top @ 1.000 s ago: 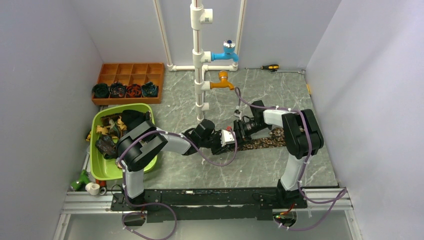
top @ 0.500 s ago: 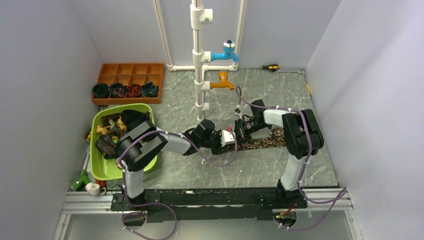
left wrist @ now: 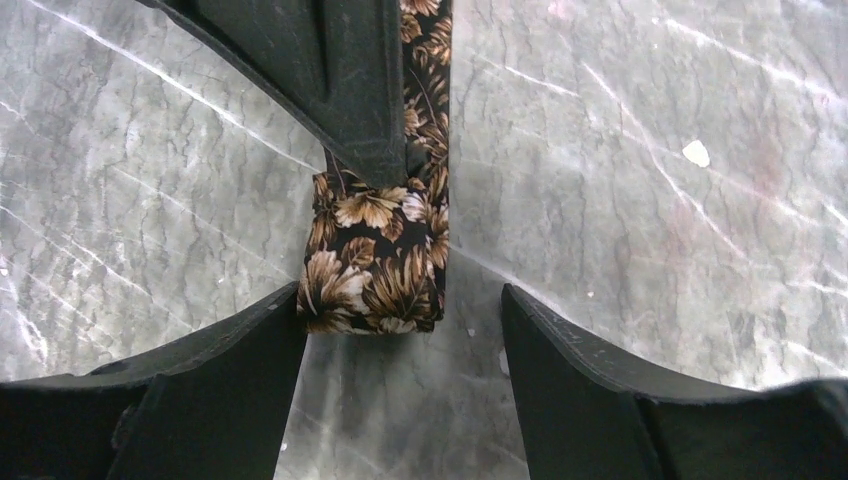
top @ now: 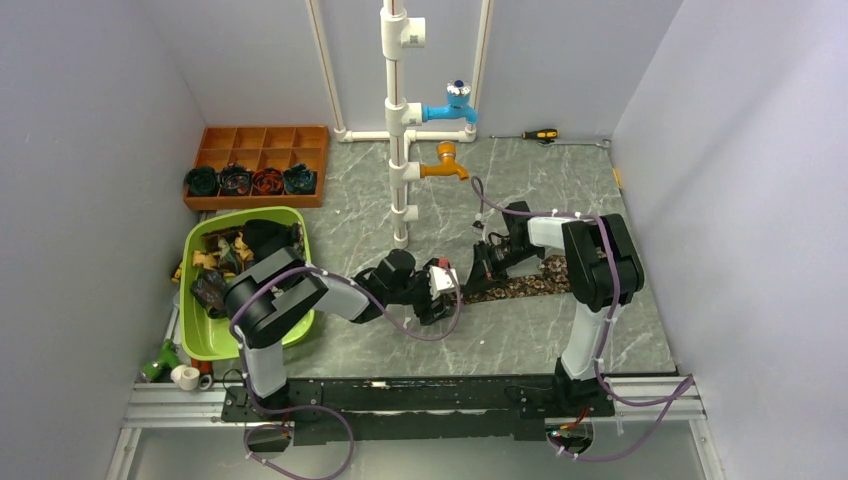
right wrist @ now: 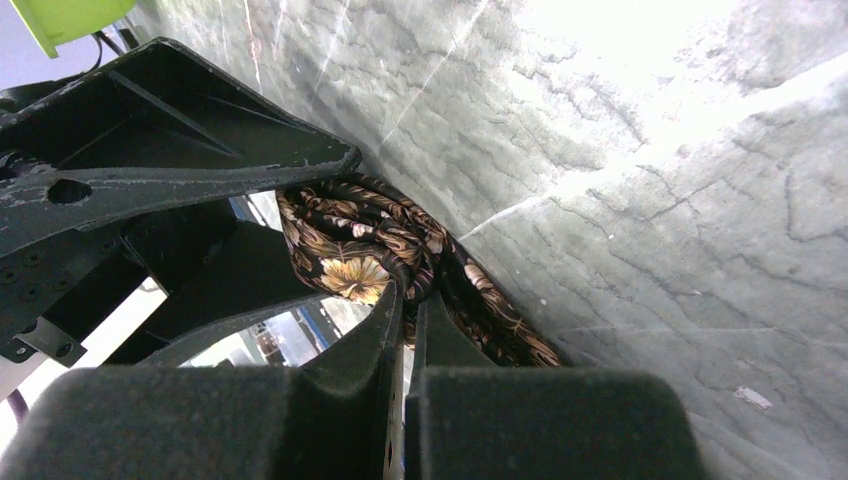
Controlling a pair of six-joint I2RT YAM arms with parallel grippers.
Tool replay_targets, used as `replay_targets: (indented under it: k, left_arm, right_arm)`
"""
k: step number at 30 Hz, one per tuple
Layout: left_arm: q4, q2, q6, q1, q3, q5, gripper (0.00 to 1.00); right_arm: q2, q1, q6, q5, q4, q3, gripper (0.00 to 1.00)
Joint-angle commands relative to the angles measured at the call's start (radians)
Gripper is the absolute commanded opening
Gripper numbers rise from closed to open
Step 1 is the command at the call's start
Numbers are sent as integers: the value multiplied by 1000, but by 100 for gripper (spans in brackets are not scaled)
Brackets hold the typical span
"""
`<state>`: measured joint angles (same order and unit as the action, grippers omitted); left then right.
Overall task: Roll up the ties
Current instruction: Roll the tie at the center of the board.
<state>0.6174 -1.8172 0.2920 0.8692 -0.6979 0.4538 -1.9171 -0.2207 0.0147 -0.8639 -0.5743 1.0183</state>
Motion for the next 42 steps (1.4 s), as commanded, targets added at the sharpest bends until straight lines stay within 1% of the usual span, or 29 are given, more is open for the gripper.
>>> replay_targets:
  k: [1,4,6,7,10,12,13,15,17,19,20,22,24,25,26,28,30,32,34,36,38,42]
  left_arm:
    - [71,-59,-73,2,-3,-24,75]
    - [94,-103,-91,8,-41,-16,72]
    - [97,-135,-93,13,-68,-19,66]
    - [91,-143,-88,16,-80,-18,61]
    - [51,-141,-60,17,-87,-16,40]
    - [21,-118,-42,18,-66,-19,29]
    - [15,-106,-32,18,-51,-18,25]
    - [3,-84,-15,17,-16,-13,22]
    - [-10,-74,-14,17,-5,-11,21]
    - [-14,-74,-24,18,-4,-11,21]
    - [-15,-77,-25,18,-8,-9,21]
    - [-25,-84,-25,17,-21,-12,22]
    - [-39,-91,-22,18,-34,-9,22]
    - [-44,-90,-21,18,-38,-8,24]
    - [-50,-86,-22,17,-40,-5,29]
    - [-52,-66,-31,17,-30,-15,50]
    - [-20,-33,-48,9,9,-28,60]
    - [17,2,-56,1,56,-28,65]
    - [33,21,-58,-1,86,-35,67]
    - [45,21,-64,-1,93,-31,65]
    - [65,8,-87,0,78,-28,63]
    - [88,-17,-124,5,25,-9,63]
  right_arm:
    - [-32,-6,-61,154,14,-13,0]
    - [-31,-9,-59,148,36,-36,0]
    - [-35,-11,-55,141,49,-44,0]
    - [-36,-12,-55,133,51,-43,0]
    - [-25,-11,-62,121,39,-34,1]
    - [-4,-6,-76,109,10,-20,12]
    - [10,1,-78,100,-2,-17,17]
    - [33,20,-72,65,-17,-16,25]
    - [42,28,-72,41,-34,-4,27]
    - [45,27,-65,10,-31,-1,26]
    - [47,24,-54,-2,-22,-1,23]
    - [43,14,-44,-11,-9,0,15]
    - [36,6,-40,-10,5,-1,3]
    - [33,6,-39,-4,11,-2,0]
    - [28,6,-42,6,10,-3,0]
    - [15,5,-55,49,6,-1,0]
    - [-1,5,-75,98,-3,-2,0]
    - [-12,4,-87,140,-7,-4,0]
    - [-21,4,-92,171,-5,-7,0]
    - [-24,-1,-95,185,-4,-7,0]
    - [-29,-8,-95,196,-2,-7,0]
    - [-31,-15,-94,204,7,-13,0]
